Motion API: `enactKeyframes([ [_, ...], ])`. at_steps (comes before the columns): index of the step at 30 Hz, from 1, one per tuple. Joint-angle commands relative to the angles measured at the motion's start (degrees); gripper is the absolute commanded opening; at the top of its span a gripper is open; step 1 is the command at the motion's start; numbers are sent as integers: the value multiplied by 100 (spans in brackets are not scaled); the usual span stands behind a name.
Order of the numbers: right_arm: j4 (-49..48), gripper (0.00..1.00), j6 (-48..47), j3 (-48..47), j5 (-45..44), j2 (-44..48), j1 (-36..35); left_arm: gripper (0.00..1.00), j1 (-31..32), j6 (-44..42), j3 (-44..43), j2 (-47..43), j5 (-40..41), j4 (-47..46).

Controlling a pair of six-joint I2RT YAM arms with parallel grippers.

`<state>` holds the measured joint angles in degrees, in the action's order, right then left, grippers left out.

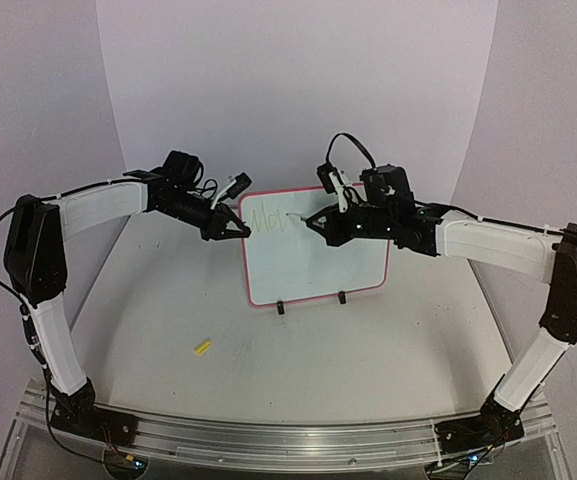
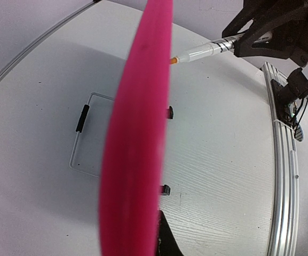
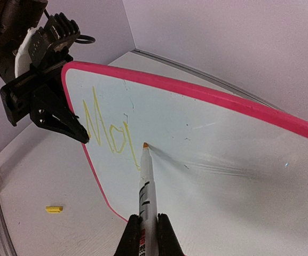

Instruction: Write a sentence on the whiteboard

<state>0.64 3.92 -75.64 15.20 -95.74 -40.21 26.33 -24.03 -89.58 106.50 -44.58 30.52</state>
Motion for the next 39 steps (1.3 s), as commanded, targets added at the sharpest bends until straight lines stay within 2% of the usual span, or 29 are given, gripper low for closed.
enactKeyframes([
  [1,-230,0,28,-181,-275,161,49,0,18,-369,-4,-24,753,240],
  [7,-279,0,78,65,105,510,55,0,22,-366,-2,-24,757,236],
  [12,-286,0,134,335,91,659,55,0,22,-366,-10,-24,749,235],
  [39,-291,0,203,173,-474,183,56,0,39,-365,-4,10,784,237],
])
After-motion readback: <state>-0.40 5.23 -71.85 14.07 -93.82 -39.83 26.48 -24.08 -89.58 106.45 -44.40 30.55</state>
